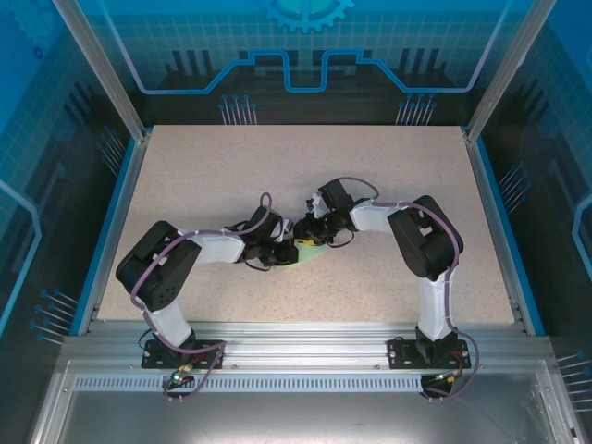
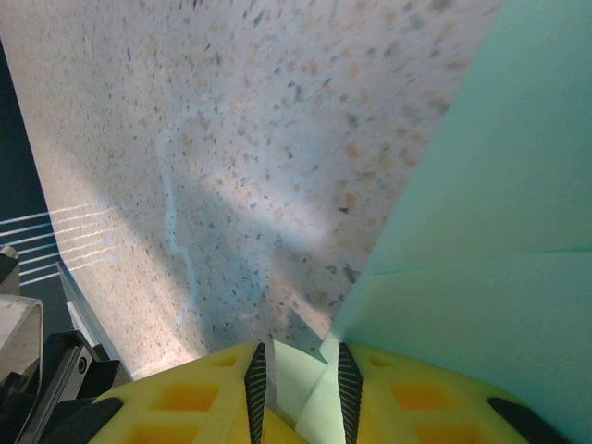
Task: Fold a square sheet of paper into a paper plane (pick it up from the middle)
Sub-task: Fourth fold the wing at the center of the table.
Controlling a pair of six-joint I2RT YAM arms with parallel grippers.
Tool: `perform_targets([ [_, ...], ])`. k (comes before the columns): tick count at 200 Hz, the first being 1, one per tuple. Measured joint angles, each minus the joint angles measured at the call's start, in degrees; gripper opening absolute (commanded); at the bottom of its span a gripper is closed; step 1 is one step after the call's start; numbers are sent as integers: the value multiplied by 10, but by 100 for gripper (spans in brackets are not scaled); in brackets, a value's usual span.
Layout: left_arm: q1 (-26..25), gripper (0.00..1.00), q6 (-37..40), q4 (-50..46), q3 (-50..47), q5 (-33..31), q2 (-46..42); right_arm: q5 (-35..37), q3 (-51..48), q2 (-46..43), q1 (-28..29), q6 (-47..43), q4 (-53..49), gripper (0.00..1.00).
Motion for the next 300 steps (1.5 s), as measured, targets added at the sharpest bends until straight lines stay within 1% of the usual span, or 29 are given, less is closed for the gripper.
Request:
perform_targets([
  [41,0,2,-4,11,-3,2,0,35,-20,-87,-48,-8,-16,26],
  [56,0,2,-5,11,-3,2,0,39,-20,-101,-50,-10,-16,26],
  [66,0,2,-7,11,-3,2,0,39,-20,-102,-41,-10,-15,25],
  [110,0,2,-16,10,-3,2,0,37,-20,-61,21,-2,-4,25],
  [152,1,1,-17,10,-2,4,0,37,-31,-17,21,10,21,24],
  [200,1,0,-17,17,-3,4,3,12,-32,-8,1,7,30,25],
  [227,1,0,-17,26,-7,4,4,13,-30,-8,-17,-2,27,25],
  [300,1,0,-17,41,-13,4,4,12,16,15,-66,-32,-18,26],
])
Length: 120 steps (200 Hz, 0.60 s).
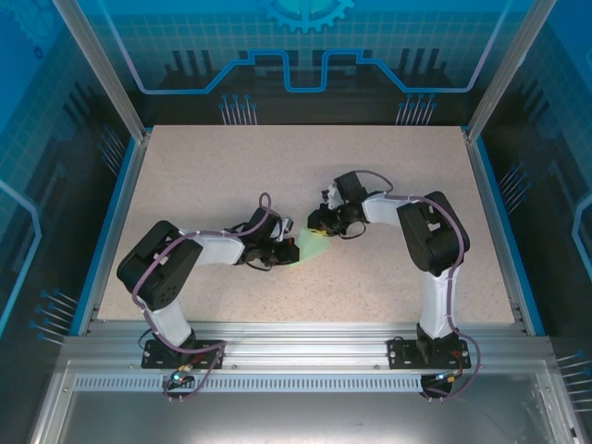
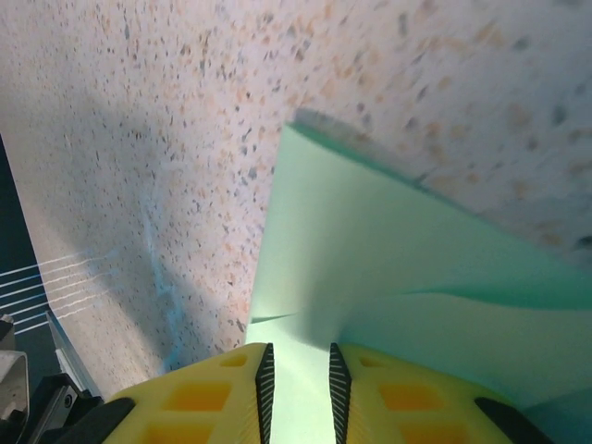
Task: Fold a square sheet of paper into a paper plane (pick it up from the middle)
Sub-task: Fourth fold the wing at the center of the table.
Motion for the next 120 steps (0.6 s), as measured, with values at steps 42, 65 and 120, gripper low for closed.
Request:
perform_targets([
  [42,0,0,0,4,0,0,0,-22,19,16,-28,-2,-5,27],
  [65,0,0,0,4,0,0,0,-27,33,25,-45,-3,-4,27],
  [120,0,0,1,5,0,0,1,-51,61,47,-76,-3,-14,28],
])
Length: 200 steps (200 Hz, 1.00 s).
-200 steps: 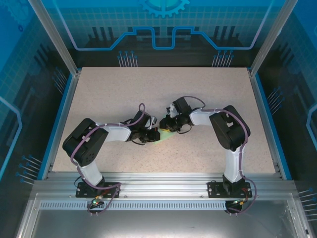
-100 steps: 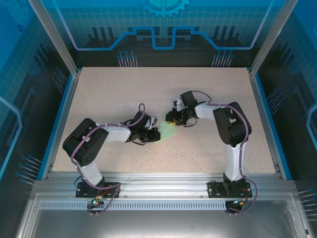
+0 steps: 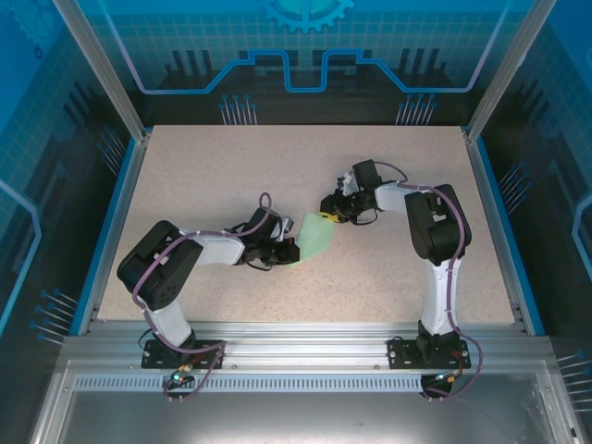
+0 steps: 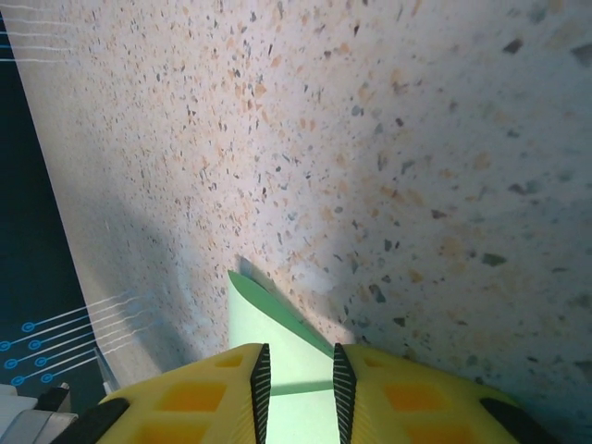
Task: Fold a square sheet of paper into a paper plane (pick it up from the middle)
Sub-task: Fourth fold the wing at the center of the table.
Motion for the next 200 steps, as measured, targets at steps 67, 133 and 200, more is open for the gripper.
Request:
perform_targets([
  [67,0,0,2,0,0,0,0,29,11,-14,-29,-22,-18,31],
  [133,0,0,2,0,0,2,0,37,-32,-109,21,-22,2,31],
  [200,0,0,1,-14,0,3,-8,49,-94,-78,99,4,31,25],
])
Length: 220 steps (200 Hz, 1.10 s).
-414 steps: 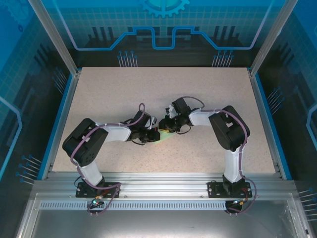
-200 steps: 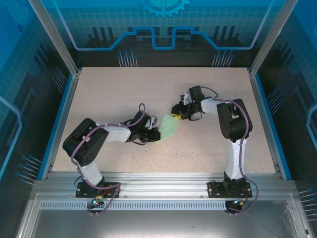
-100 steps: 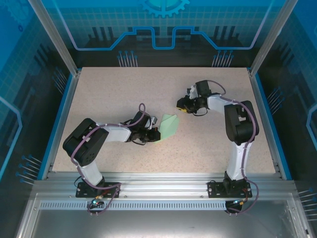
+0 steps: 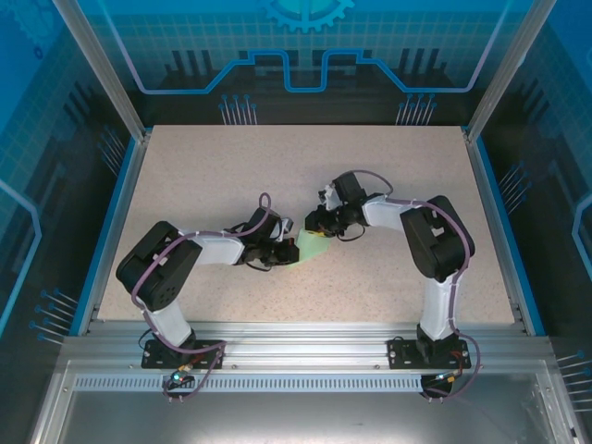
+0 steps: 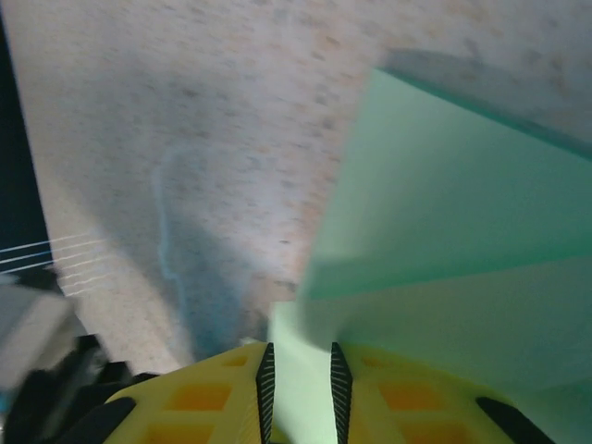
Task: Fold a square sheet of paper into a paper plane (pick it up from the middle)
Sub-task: Fourth fold the wing at the center of the table.
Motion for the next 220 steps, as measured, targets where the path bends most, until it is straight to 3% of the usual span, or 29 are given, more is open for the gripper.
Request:
perform_targets([
  [41,-2,3,-19,5,-20,5,-14,-9,-15,9,0,3,21,25],
  [75,-34,11,-50,6,-52,5,-48,-16,-26,4,6,-16,33,25],
  [108,-64,29,-74,-60,-85,-20,-163,-14,-47,-11,16,-50,35,25],
  [147,-58,33,-79,-119,-85,-75,-281,-20,-75,-34,32,-85,29,26],
  [178,-45,31,-76,-155,-80,-91,-269,-26,-82,-46,50,-110,-2,26],
  [220,-44,29,-54,-175,-22,-93,-187,-4,-84,-94,60,-112,-54,31],
])
